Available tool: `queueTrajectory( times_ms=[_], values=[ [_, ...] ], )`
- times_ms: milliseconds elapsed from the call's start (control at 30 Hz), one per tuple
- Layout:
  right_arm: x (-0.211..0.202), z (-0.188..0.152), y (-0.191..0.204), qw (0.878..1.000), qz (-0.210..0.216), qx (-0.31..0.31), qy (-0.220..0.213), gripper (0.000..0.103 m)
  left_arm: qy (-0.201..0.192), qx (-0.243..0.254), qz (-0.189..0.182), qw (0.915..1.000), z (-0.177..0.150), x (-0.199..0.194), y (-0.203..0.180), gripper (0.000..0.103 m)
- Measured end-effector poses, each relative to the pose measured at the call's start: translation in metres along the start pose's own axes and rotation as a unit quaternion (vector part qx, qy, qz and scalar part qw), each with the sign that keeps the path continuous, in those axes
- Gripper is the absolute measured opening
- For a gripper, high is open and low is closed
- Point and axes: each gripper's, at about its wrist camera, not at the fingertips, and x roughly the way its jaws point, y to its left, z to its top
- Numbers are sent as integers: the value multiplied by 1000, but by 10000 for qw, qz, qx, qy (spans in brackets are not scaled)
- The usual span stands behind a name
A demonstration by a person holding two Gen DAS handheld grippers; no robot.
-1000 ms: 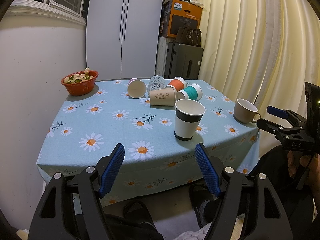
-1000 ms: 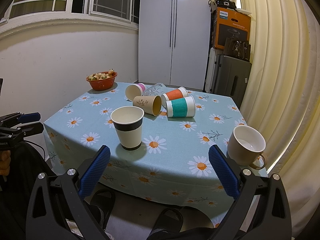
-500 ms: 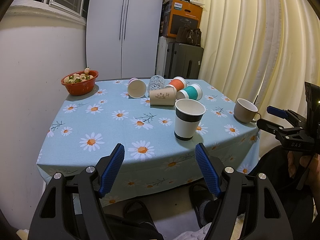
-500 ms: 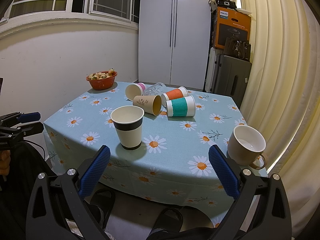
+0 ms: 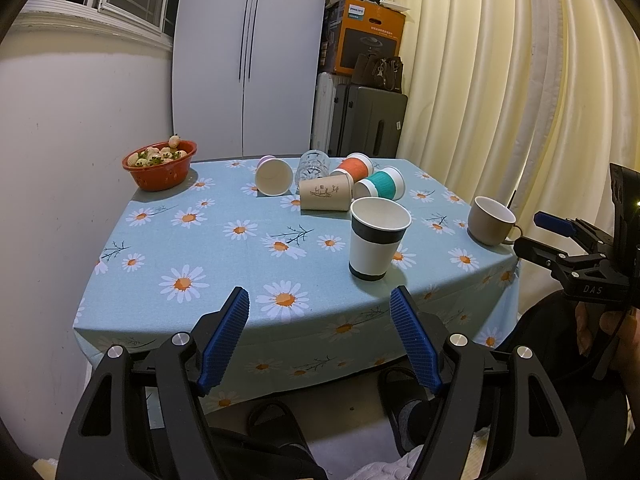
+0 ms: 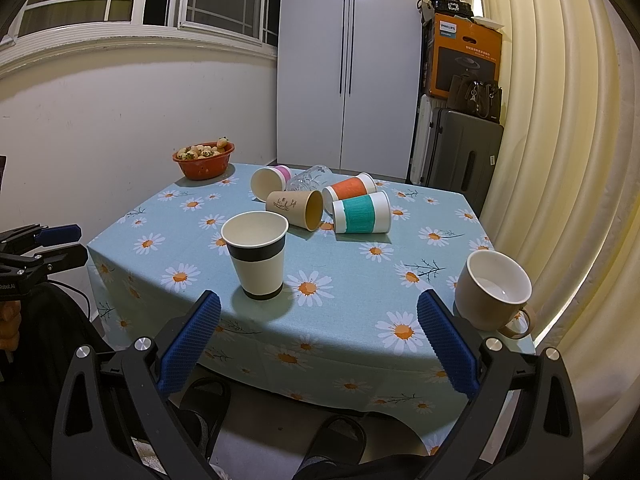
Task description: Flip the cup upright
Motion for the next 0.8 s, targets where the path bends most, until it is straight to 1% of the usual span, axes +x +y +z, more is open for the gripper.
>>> queueTrajectory(
  times_ms=[800],
  values=[
    [-1,-2,0,10000,-2,-1,10,98,1,1,1,10000,0,0,0,71]
  ],
)
